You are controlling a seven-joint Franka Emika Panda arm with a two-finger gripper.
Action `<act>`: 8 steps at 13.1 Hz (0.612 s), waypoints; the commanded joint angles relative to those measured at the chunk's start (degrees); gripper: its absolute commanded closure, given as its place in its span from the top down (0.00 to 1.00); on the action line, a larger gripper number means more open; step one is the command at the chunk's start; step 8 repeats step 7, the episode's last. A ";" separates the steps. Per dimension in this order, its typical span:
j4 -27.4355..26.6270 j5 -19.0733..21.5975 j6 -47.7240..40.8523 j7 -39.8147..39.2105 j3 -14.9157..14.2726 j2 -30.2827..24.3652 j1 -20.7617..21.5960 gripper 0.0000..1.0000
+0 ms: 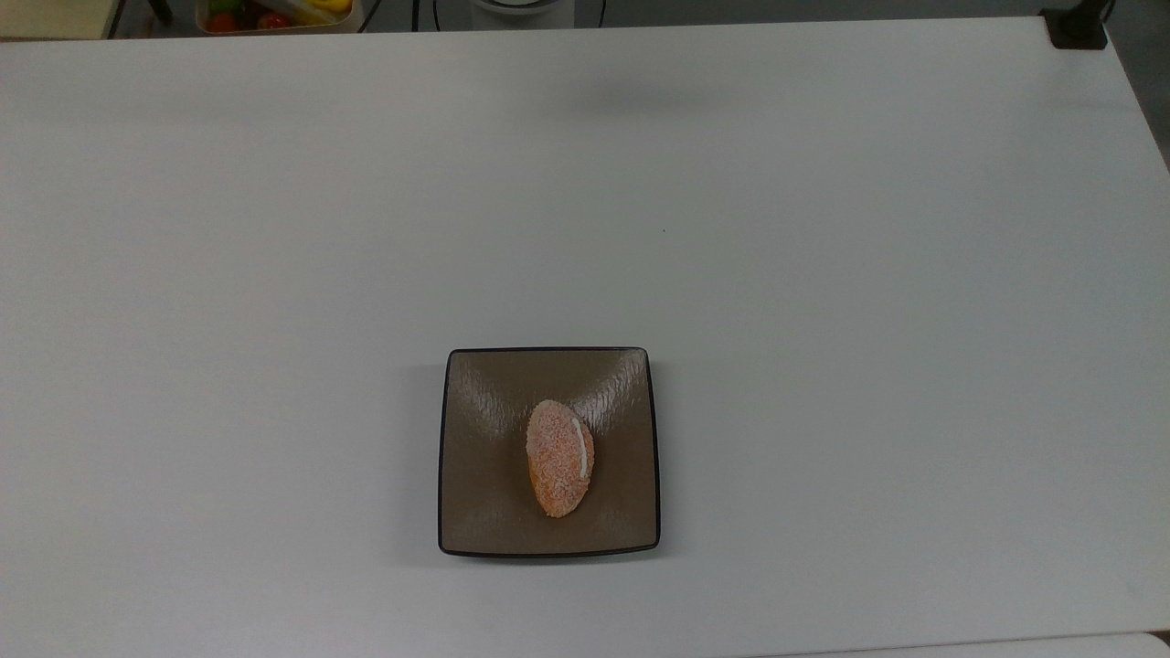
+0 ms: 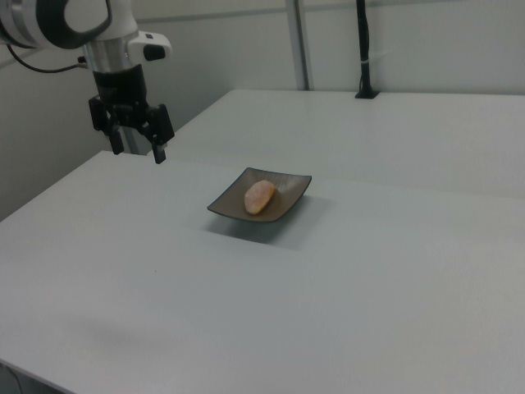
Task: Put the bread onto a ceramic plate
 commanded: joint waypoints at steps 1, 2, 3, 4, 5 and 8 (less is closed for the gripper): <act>-4.00 0.89 10.75 4.72 -0.23 0.32 1.07 1.00; -3.92 0.80 12.44 6.40 -0.23 1.11 1.07 1.00; -3.83 0.80 13.16 6.94 -0.23 1.37 1.24 1.00; -3.57 0.80 12.73 6.33 -0.23 1.55 1.16 1.00; -3.57 0.80 13.07 6.41 -0.23 1.99 1.24 1.00; -2.96 0.80 13.08 6.50 -0.23 2.69 1.25 1.00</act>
